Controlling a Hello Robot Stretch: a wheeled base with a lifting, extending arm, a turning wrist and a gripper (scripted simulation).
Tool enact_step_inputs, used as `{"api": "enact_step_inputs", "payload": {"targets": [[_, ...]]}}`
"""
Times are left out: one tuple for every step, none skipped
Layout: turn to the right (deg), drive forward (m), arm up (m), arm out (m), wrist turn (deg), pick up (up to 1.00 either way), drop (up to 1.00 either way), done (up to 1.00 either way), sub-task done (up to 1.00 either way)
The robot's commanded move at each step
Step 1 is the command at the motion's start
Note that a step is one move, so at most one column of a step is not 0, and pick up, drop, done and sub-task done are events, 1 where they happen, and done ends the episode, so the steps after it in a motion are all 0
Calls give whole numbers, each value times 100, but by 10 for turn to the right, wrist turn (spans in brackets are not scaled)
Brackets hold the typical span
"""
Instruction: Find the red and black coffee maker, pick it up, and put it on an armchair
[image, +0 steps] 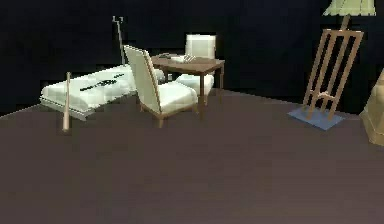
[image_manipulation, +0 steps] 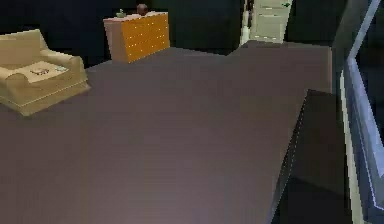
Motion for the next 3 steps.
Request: {"api": "enact_step_inputs", "payload": {"targets": [[300, 0, 0, 0, 0, 0, 0, 0, 0], [0, 15, 0, 0, 0, 0, 0, 0, 0], [450, 0, 0, 0, 0, 0, 0, 0, 0]]}}
